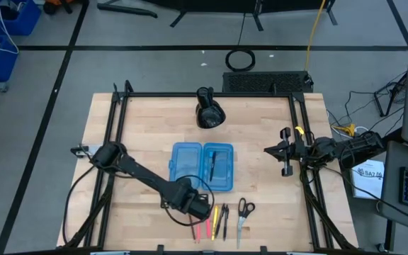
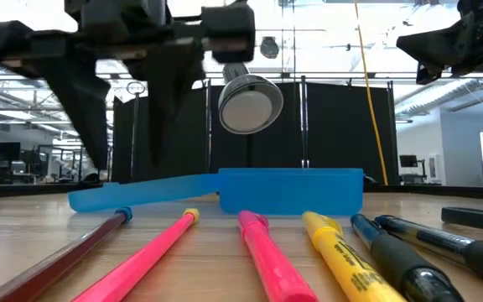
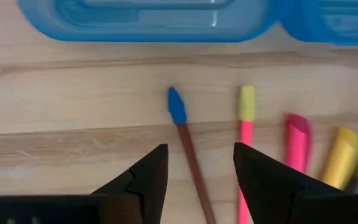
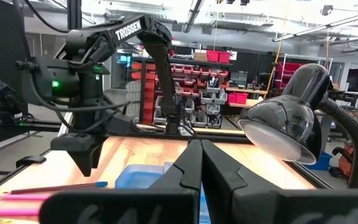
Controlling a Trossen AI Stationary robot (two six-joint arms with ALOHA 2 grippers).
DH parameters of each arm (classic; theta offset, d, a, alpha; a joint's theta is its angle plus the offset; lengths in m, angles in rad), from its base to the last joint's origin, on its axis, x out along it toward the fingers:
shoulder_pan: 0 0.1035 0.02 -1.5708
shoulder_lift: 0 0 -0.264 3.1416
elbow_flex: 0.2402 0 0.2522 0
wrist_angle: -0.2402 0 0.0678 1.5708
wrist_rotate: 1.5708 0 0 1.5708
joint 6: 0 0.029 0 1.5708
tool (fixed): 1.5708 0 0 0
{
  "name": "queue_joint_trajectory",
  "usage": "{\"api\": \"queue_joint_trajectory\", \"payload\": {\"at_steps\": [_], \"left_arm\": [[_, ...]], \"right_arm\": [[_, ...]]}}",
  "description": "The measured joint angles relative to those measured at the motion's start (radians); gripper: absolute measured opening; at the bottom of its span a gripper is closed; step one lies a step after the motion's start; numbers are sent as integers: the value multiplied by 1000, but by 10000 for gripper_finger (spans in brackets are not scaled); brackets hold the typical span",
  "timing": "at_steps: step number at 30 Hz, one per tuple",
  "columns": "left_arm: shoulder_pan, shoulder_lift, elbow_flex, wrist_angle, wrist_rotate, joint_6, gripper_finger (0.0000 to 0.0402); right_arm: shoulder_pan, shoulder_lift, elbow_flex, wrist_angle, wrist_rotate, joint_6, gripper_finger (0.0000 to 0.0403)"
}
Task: Pick & place school supplies into a supply box
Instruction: Put the brown pencil into the blue supply box
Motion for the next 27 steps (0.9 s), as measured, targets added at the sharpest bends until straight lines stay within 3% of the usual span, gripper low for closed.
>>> {"api": "queue_joint_trajectory", "payload": {"at_steps": [12,19,22,27], "left_arm": [[-3,-8,-201,274,31,-3,186],[-3,-6,-229,287,55,22,181],[-3,-5,-230,278,72,59,150],[-5,-4,-232,262,78,73,62]], "right_arm": [[0,0,0,2,0,26,0],[0,0,0,2,0,26,0],[0,0,0,2,0,26,0],[0,0,0,2,0,24,0]]}}
